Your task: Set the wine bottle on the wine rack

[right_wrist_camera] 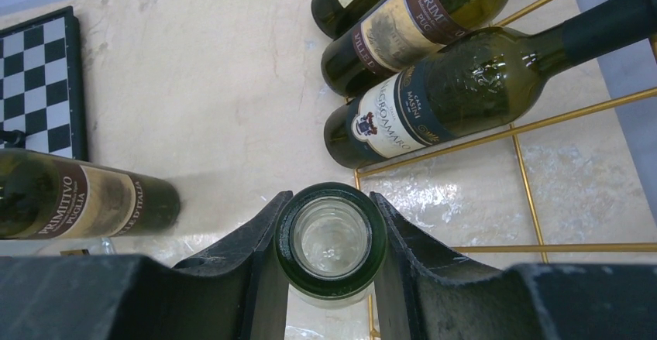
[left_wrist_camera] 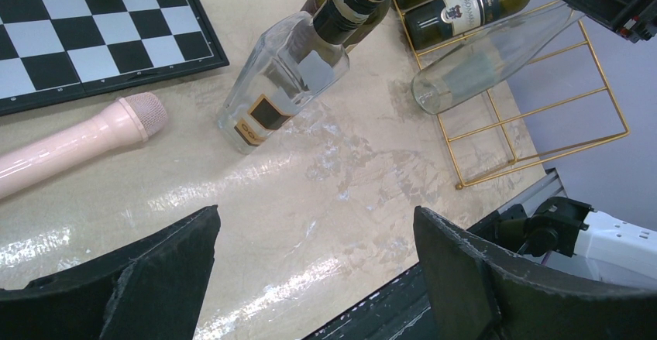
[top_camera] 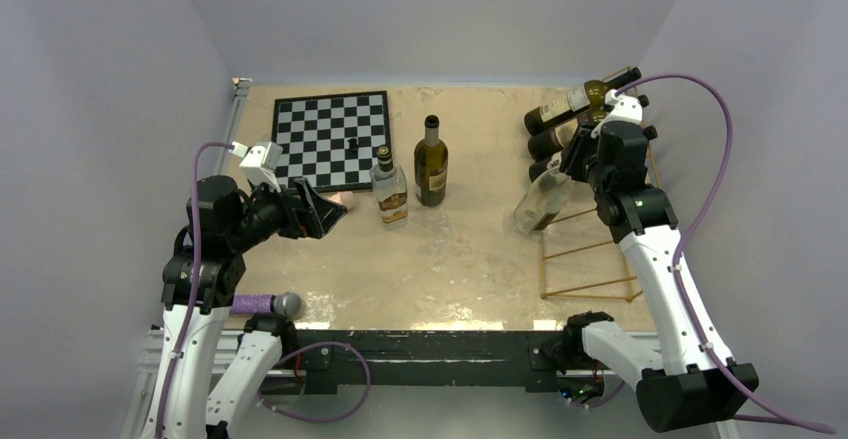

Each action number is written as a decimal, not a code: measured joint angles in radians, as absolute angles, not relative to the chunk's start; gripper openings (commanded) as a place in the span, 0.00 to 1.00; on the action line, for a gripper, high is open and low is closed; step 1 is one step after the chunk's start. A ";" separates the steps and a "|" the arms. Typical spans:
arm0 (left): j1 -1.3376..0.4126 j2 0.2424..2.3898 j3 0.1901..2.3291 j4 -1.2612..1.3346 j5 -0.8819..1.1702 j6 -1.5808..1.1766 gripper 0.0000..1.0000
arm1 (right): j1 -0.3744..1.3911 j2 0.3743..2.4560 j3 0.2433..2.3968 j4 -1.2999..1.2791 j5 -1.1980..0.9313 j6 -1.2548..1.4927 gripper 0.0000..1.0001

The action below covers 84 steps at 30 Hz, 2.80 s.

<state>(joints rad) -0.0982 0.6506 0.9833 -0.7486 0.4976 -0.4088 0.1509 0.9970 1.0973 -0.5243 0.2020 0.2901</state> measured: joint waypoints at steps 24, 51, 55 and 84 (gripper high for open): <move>-0.098 0.652 0.983 -0.749 0.497 -0.408 0.99 | 0.015 1.084 1.135 -0.493 0.139 0.335 0.00; -0.098 0.651 0.966 -0.749 0.497 -0.408 0.99 | -0.082 1.106 1.097 -0.416 0.134 0.330 0.00; -0.099 0.650 0.966 -0.749 0.497 -0.408 0.99 | -0.099 1.106 1.079 -0.385 0.134 0.347 0.03; -0.098 0.649 0.950 -0.748 0.496 -0.408 0.99 | -0.131 1.059 0.936 -0.392 0.329 0.508 0.70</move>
